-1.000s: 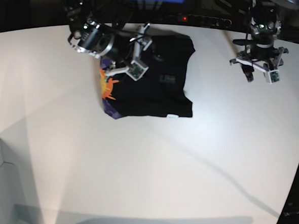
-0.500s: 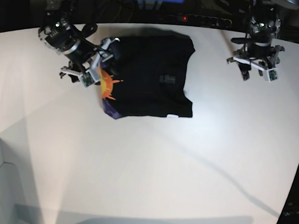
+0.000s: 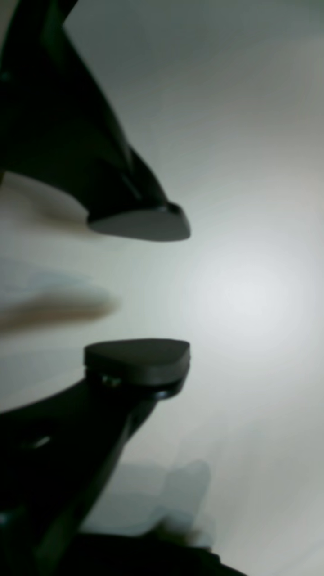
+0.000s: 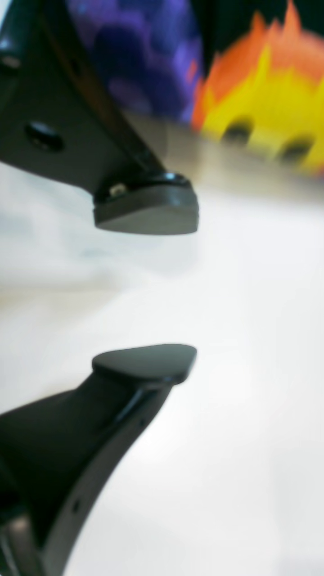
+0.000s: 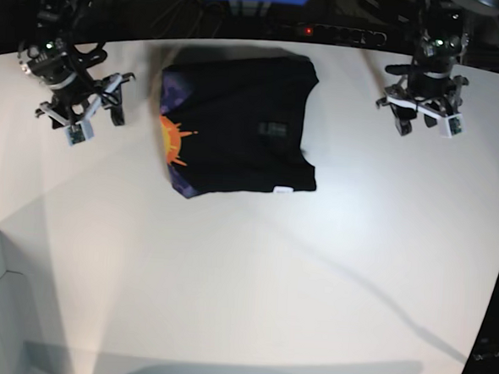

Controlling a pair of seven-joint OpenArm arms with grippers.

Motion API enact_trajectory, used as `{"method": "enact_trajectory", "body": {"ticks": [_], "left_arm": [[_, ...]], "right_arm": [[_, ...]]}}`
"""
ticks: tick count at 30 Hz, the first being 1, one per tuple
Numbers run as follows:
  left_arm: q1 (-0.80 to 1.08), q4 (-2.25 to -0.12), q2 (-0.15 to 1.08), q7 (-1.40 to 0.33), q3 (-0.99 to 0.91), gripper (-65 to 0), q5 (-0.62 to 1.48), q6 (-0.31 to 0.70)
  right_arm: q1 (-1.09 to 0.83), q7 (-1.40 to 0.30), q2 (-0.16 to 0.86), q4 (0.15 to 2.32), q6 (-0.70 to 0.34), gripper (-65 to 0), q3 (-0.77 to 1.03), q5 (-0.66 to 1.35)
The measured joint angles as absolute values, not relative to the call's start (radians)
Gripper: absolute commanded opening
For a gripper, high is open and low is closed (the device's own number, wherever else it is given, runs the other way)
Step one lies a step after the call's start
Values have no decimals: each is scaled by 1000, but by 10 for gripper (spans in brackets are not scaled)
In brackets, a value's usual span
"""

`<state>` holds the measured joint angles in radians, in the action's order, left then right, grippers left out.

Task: Fold the T-shirt properly
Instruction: 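Release the right gripper and lift both grippers away from the bundle, then grasp the bundle's corner with the right gripper and drag it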

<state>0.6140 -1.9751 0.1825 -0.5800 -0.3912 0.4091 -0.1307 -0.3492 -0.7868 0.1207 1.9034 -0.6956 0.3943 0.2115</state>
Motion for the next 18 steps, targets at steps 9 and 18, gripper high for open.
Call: {"method": "enact_trajectory", "body": {"ticks": [9, 18], "left_arm": [[615, -1971, 180, -580, -391, -315, 410, -131], [614, -1970, 189, -580, -399, -315, 405, -131]], "right_arm": [[-446, -792, 97, 2014, -696, -264, 282, 384], [-437, -767, 51, 1899, -695, -265, 157, 290]]}}
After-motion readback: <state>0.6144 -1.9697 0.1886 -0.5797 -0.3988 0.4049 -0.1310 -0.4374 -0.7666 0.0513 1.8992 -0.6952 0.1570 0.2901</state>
